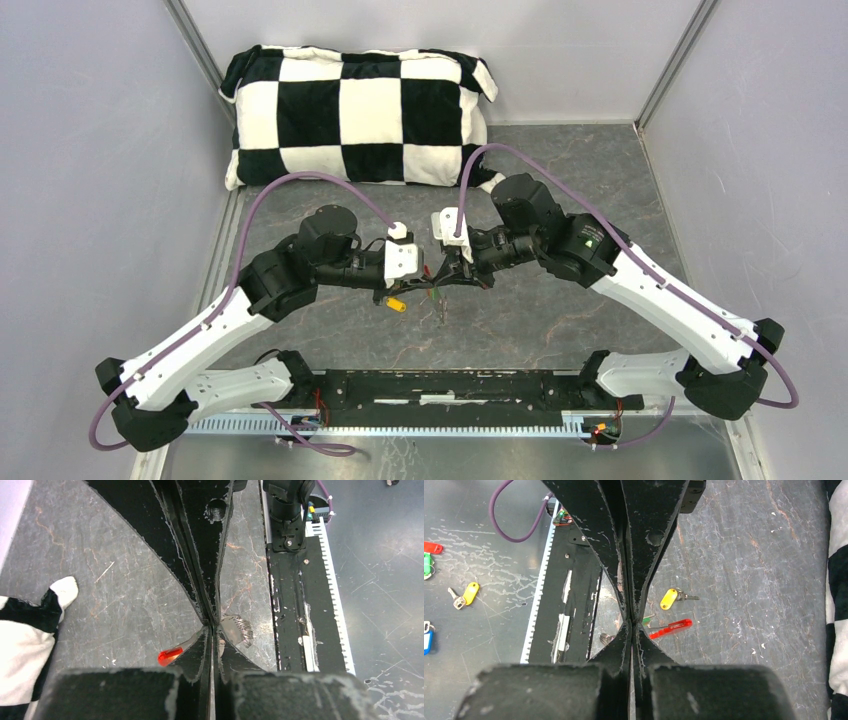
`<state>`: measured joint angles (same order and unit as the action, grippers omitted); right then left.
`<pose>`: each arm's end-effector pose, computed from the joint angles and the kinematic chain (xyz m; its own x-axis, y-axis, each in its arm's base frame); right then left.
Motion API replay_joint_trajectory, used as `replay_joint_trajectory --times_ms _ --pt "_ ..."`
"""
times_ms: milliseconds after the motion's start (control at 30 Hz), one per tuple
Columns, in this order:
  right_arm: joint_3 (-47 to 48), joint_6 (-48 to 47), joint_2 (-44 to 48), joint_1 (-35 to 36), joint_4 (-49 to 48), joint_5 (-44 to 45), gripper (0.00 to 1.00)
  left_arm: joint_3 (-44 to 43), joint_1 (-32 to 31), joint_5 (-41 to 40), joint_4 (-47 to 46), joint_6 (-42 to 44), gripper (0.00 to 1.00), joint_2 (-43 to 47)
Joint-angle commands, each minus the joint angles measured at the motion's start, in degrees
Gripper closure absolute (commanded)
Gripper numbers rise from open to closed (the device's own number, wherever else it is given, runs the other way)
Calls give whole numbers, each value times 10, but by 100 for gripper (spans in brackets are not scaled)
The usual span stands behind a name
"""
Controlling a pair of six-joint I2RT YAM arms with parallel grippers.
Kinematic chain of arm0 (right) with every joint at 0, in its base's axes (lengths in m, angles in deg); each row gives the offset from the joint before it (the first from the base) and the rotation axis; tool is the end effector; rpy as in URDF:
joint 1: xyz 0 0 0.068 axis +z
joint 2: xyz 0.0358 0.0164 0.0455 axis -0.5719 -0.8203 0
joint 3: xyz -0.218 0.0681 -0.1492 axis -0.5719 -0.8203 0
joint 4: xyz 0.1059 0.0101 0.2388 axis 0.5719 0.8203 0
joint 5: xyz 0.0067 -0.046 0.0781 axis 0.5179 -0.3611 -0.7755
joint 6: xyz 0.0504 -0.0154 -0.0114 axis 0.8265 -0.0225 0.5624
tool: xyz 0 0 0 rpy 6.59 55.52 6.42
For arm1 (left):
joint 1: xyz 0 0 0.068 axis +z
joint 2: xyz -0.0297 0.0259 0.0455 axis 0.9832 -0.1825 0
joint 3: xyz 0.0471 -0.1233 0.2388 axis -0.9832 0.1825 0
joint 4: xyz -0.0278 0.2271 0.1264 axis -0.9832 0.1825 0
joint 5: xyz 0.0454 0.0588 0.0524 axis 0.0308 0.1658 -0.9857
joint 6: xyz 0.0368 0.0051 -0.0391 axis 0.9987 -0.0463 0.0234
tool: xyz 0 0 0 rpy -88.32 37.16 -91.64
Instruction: Put the keys on the keyring
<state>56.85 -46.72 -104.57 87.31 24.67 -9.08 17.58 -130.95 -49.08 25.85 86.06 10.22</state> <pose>0.1342 0.2090 0.4061 0.0411 -0.4413 -0.8964 -0.9976 -0.0674 -0.0126 0.1062 -0.1643 0.3845 0.1598 0.3390 -0.9271 0.9857 -0.0034 0.1686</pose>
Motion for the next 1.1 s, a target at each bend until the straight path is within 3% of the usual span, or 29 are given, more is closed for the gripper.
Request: replay_joint_trajectory --times_ms 0,67,100,333,600,767,900,1067 --pt "17 17 20 -3 -38 28 100 -32 -2 11 -6 37 92 15" --pt "6 35 33 -3 -65 37 100 -33 -2 0 -4 38 69 16" --pt "-3 45 41 -3 -83 37 100 -31 -2 -6 -4 39 64 17" --pt "-75 120 95 -7 -200 16 100 -18 -2 -21 -11 38 49 30" --pt "-194 260 158 -22 -416 -13 100 10 -2 -43 -86 52 51 62" --pt "-272 348 184 -25 -547 20 100 21 -3 -19 -110 80 62 81" --pt "-318 401 201 -25 -630 51 100 34 -3 -12 -98 106 78 88" --pt "-358 439 214 -25 -696 71 100 45 -3 -22 -94 122 78 96"
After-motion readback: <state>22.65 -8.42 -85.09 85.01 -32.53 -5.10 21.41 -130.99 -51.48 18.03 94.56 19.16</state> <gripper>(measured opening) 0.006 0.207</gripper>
